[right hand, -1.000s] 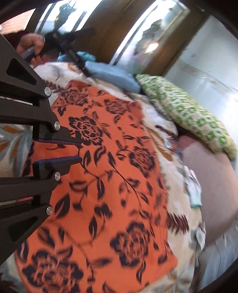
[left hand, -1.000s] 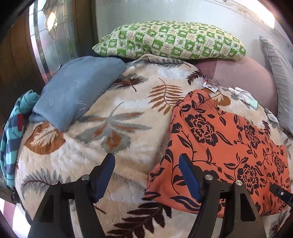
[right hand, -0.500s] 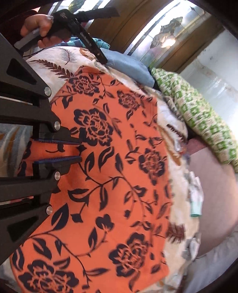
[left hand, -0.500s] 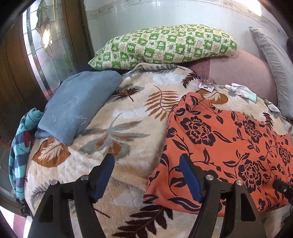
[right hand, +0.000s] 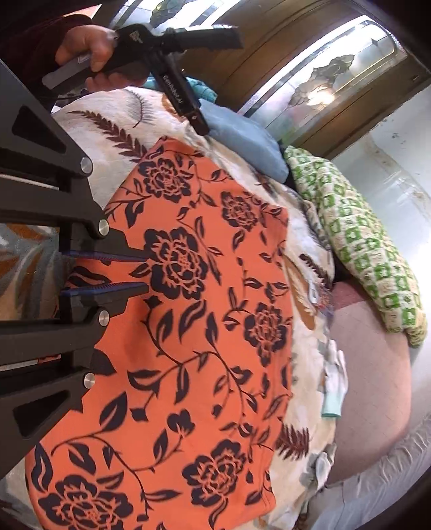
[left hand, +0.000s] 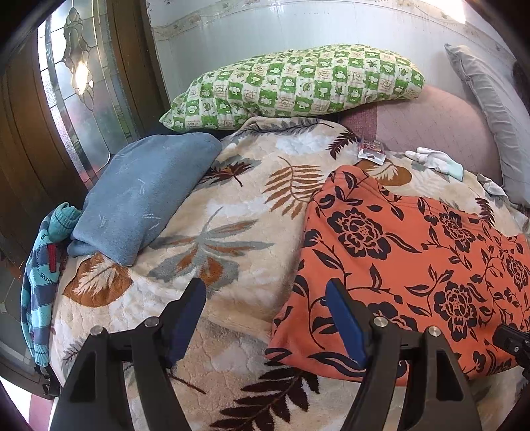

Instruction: Fold small clothes

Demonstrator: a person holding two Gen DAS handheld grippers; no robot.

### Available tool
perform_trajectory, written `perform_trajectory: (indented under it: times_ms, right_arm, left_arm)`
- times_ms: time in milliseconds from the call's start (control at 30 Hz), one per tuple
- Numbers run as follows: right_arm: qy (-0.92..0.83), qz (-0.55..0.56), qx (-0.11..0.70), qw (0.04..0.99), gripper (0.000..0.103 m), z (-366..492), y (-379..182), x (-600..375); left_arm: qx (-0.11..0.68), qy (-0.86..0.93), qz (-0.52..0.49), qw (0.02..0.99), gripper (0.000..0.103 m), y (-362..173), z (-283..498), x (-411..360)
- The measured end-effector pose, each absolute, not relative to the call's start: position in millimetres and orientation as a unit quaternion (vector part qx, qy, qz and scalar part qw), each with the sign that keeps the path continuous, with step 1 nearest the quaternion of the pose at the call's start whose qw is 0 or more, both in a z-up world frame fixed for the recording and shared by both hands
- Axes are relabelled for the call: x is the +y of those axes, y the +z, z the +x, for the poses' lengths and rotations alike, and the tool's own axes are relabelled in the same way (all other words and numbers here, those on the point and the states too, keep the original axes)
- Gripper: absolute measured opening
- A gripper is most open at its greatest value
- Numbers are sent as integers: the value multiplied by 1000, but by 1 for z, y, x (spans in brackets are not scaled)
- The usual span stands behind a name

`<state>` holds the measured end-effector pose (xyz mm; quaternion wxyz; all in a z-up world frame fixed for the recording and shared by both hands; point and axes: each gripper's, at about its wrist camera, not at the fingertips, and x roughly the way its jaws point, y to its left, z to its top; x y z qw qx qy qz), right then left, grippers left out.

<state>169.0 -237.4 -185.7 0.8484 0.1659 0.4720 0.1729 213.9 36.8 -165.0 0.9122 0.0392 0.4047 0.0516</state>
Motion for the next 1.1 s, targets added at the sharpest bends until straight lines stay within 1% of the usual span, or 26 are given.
perform_trajectory:
  times_ms: [33,100,133,267,400,467,600,667,733,800,867,933,1100]
  right_arm:
    - [168,166,476,847,16,171,-189,-238]
    - [155,171,485,844,16,175,-195,-242]
    - [145,173,492,841,16,177,-199,-245]
    - [135,200,522,818,16,185,-222,-254]
    - [138,203,527,813,16,186,-224,-254]
    - [144,212,525,812,16,185,-221,-257]
    - [164,225,495,823,16,178,-208,-259]
    - [179,221,482,829,16,176,-203,-254]
    - [194,216,486,824,16,176,-205,-246]
    - [193,201,511,813,16,178,-216,-237]
    - [189,191,520,811,16,178,-224,-233]
    - [192,189,520,811,16,180,-222,-233]
    - [200,217,506,810,16,177,-215,-243]
  left_arm:
    - [408,47,39,911,76,-167,215,36]
    - [424,37,35,904,83,-173,219,36]
    - [436,35,31,899,84,-178,223,38]
    - [483,61,3,873,84,-202,238,55]
    - [512,49,-17,857,84,-217,242,61]
    - [511,43,-24,858,84,-216,240,63]
    - [499,35,-47,865,83,-210,237,69]
    - [485,27,-56,872,79,-205,236,70]
    - [479,16,-56,876,79,-203,236,68]
    - [487,6,-48,872,79,-207,237,63]
    - [498,0,-50,866,79,-212,240,61]
    - [508,1,-56,859,79,-215,244,62]
    - [491,4,-82,867,79,-204,244,78]
